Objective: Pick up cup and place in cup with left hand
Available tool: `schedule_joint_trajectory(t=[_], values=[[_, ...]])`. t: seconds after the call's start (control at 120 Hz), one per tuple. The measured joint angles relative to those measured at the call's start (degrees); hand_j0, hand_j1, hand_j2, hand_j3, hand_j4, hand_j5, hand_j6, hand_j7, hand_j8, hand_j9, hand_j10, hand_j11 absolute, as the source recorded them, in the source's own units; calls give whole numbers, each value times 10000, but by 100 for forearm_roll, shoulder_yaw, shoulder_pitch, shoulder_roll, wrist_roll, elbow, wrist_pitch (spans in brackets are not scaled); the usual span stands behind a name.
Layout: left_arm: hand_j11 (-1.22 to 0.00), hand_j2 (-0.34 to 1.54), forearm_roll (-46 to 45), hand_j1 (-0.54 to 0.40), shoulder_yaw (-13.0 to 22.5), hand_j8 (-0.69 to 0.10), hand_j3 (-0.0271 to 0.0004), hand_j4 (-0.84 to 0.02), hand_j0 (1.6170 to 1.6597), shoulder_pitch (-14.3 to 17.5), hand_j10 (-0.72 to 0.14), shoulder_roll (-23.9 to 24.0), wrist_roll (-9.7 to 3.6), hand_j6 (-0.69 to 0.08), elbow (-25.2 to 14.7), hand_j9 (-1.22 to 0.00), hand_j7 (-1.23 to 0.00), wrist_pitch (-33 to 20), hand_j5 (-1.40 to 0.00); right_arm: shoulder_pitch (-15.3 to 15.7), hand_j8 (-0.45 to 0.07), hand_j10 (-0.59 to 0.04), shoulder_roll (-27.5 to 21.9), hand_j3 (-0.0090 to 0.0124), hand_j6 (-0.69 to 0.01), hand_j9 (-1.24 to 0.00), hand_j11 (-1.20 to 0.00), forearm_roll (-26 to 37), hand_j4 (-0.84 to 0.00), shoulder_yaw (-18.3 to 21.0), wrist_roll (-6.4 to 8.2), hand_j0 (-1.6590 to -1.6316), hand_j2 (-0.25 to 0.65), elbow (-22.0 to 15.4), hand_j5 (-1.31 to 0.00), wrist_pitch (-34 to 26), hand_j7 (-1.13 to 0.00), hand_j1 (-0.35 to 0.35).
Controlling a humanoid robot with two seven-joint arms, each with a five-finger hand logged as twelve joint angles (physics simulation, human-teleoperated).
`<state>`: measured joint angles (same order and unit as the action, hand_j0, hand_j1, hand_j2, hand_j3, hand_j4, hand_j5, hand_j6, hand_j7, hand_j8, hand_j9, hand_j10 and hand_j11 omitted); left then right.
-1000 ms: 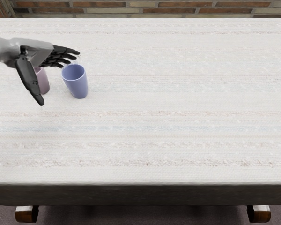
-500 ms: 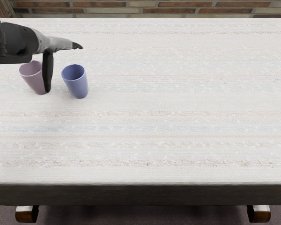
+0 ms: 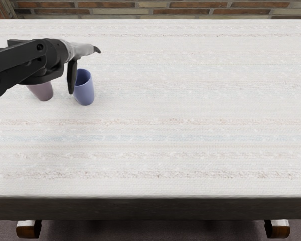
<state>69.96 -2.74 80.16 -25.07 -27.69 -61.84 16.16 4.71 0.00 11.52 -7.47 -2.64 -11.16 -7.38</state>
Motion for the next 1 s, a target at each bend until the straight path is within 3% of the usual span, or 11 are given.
schedule_joint_trajectory(t=[0.15, 0.45, 0.792, 1.0], values=[[-1646, 267, 19, 1982, 255, -1309, 0, -1301, 16581, -21, -1295, 274, 55, -1313, 238, -1647, -1649, -222, -1651, 3, -259, -258, 0, 0, -260, -335, -335, 0, -259, 0, 0, -16581, -51, 0, -335, 0, -334, -3182], [-3377, 539, -38, 389, 549, -2638, 0, -2631, 16580, -148, -2625, 283, 178, -2641, 517, -3378, -3379, -280, -3381, 6, -259, -258, 0, 0, -260, -335, -335, 0, -259, 1, 0, -16581, -52, 0, -335, 0, -334, -3182], [-3854, 615, -43, -51, 560, -3001, 0, -2994, 16580, -211, -2990, 290, 432, -3003, 698, -3855, -3857, -398, -3859, 36, -259, -258, 0, 0, -260, -335, -335, 0, -259, 0, 0, -16581, -52, 1, -335, 0, -334, -3182], [-3925, 626, -35, -116, 575, -3052, 0, -3046, 16580, -268, -3042, 362, 487, -3054, 788, -3926, -3927, -477, -3929, 55, -259, -258, 0, 0, -260, -335, -335, 1, -259, 0, 1, -16581, -52, 0, -335, 0, -334, -3182]])
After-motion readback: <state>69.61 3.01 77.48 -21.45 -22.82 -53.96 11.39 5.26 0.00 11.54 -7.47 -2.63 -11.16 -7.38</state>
